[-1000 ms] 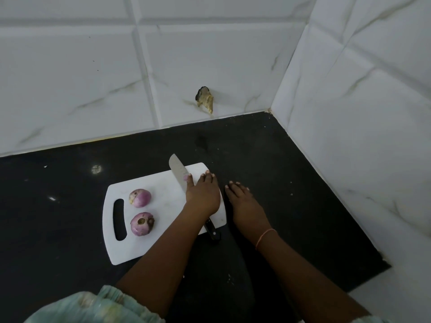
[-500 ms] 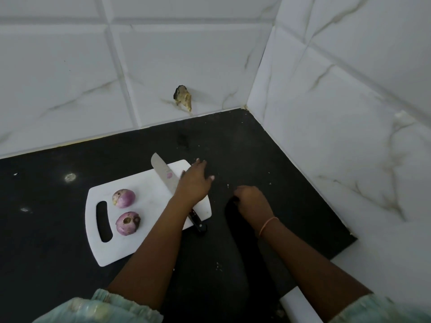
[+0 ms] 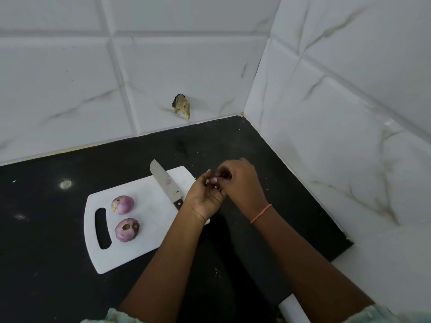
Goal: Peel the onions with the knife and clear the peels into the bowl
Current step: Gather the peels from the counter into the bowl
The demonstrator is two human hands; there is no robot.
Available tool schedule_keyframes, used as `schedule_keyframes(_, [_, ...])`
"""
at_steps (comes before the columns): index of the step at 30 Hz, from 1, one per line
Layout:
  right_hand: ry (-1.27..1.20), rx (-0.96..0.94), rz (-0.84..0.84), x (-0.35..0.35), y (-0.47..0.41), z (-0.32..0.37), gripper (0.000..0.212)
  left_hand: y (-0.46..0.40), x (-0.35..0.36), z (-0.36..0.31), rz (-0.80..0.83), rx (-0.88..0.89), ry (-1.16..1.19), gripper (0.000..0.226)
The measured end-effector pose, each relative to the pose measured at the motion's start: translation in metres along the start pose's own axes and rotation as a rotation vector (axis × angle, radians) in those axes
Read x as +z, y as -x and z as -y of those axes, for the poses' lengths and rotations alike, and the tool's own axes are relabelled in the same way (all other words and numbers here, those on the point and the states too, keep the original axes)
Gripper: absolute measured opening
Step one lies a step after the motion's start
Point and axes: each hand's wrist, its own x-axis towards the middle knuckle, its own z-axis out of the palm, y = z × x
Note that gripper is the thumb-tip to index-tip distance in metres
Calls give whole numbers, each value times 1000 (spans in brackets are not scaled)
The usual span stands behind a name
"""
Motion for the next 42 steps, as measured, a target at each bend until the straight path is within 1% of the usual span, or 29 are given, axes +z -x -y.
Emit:
schedule_keyframes(2, [-122, 19, -35, -4, 2, -4, 11, -1, 0, -1, -21, 41, -48, 19])
schedule_keyframes(4, [-322, 96, -105, -10, 5, -11, 19, -4, -2, -2, -18, 50, -40, 22])
schedule_keyframes(6, [-477, 256, -182, -12, 7, -17, 25, -5, -4, -3, 5, 41, 35, 27])
schedule_keyframes(7, [-567, 358, -225, -11, 8, -22, 24, -6, -5, -3, 8, 46, 56, 28])
schedule_keyframes(8, [-650, 468, -273, -7, 10, -29, 21, -6, -6, -3, 6, 60, 52, 28])
schedule_keyframes(9, [-678, 571, -317, -3, 14, -37, 20, -7, -6, -3, -11, 81, 14, 27])
schedule_keyframes(10, [-618, 641, -333, 2, 21, -49, 21, -7, -7, -4, -31, 112, -43, 25])
schedule_keyframes(12, [-339, 676, -258, 18, 46, -71, 31, -11, -11, -8, -83, 202, -153, 23])
schedule_keyframes(14, [-88, 632, -104, 40, 77, -83, 53, -14, -17, -13, -159, 270, -210, 23])
schedule_keyframes(16, [203, 530, 50, 62, 97, -84, 76, -17, -21, -16, -224, 273, -207, 26])
schedule_keyframes(17, [307, 474, 100, 70, 100, -82, 81, -16, -22, -16, -240, 261, -196, 27])
schedule_keyframes(19, [368, 387, 127, 79, 93, -77, 84, -14, -23, -16, -255, 242, -180, 28])
schedule_keyframes(21, [364, 294, 193, 81, 79, -74, 82, -12, -23, -16, -247, 238, -164, 27])
schedule_keyframes(23, [342, 155, 275, 81, 68, -74, 77, -9, -24, -18, -245, 251, -119, 27])
schedule_keyframes(26, [287, -67, 409, 76, 64, -72, 65, -6, -25, -23, -282, 289, -46, 28])
schedule_keyframes(28, [225, -156, 446, 70, 68, -75, 54, -7, -25, -24, -310, 295, -41, 29])
schedule_keyframes(30, [155, -179, 447, 60, 77, -81, 47, -10, -27, -21, -338, 284, -47, 29])
schedule_keyframes(31, [147, -175, 446, 54, 82, -83, 50, -12, -27, -20, -348, 274, -42, 28])
schedule_keyframes(33, [203, -170, 448, 43, 91, -82, 56, -13, -27, -19, -357, 261, -13, 29])
schedule_keyframes(35, [268, -144, 441, 35, 98, -77, 54, -11, -26, -20, -344, 258, 9, 31])
schedule_keyframes(38, [339, -58, 442, 29, 97, -68, 43, -9, -24, -20, -314, 248, 25, 35])
schedule_keyframes(42, [436, -24, 451, 24, 87, -61, 27, -6, -26, -21, -280, 225, 29, 34])
